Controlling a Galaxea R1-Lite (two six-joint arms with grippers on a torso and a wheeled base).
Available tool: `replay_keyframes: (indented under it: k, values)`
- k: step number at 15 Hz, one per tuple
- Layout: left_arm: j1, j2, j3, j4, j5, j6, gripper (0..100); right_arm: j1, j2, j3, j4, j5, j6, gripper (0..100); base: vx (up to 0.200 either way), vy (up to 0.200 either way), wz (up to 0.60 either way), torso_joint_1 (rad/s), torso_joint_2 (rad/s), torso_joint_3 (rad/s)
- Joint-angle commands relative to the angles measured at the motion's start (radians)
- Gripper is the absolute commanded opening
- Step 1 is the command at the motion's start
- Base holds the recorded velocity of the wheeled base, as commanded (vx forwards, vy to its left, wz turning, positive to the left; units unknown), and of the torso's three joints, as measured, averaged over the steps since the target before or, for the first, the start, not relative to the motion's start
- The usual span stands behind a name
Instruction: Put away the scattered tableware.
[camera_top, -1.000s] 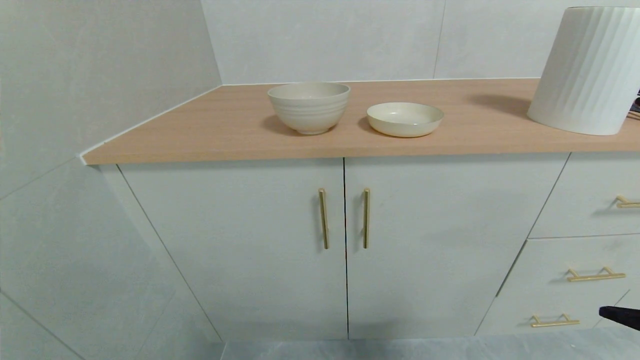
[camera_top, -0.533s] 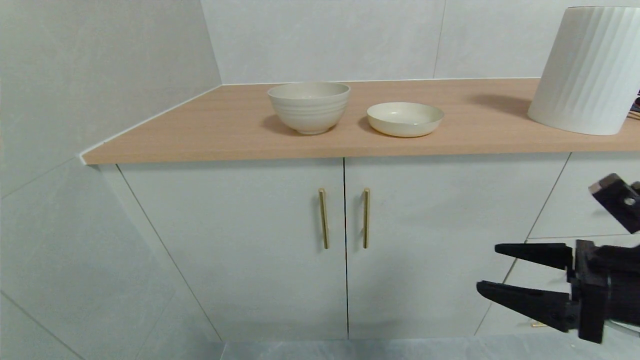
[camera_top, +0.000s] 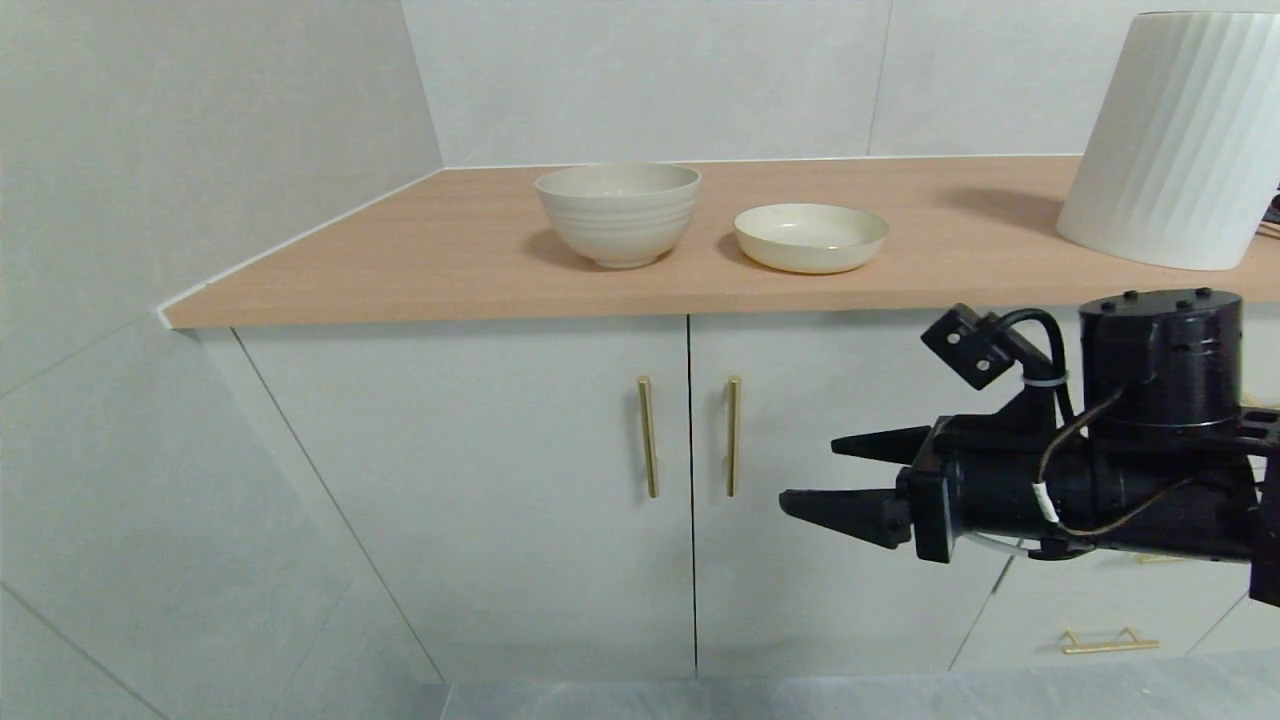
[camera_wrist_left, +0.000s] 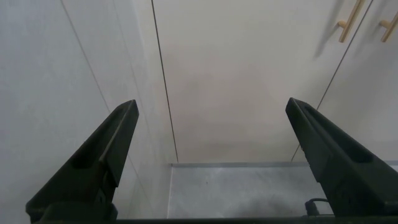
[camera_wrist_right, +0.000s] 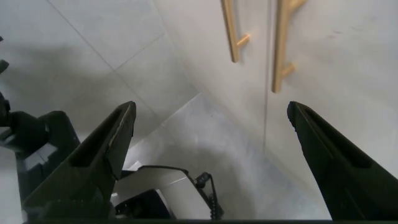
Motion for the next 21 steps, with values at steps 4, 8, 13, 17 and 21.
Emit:
replay_keyframes:
  k: [4,8,13,17,21]
  values:
    - [0.000,0.000,0.000,0.000,0.000,0.000,100,0.022,0.177,-0.118,-0.003,0.001,0.009,100,0.000,0.000,0.00,0.000,0.00,0.000]
    - [0.000,0.002,0.000,0.000,0.000,0.000,100,0.024,0.240,-0.142,-0.111,-0.002,0.109,100,0.000,0.000,0.00,0.000,0.00,0.000]
    - [0.000,0.000,0.000,0.000,0.000,0.000,100,0.022,0.303,-0.177,-0.180,-0.013,0.126,100,0.000,0.000,0.00,0.000,0.00,0.000]
    - [0.000,0.000,0.000,0.000,0.000,0.000,100,0.022,0.344,-0.196,-0.184,-0.019,0.132,100,0.000,0.000,0.00,0.000,0.00,0.000]
    - [0.000,0.000,0.000,0.000,0.000,0.000,100,0.027,0.370,-0.213,-0.221,-0.021,0.132,100,0.000,0.000,0.00,0.000,0.00,0.000]
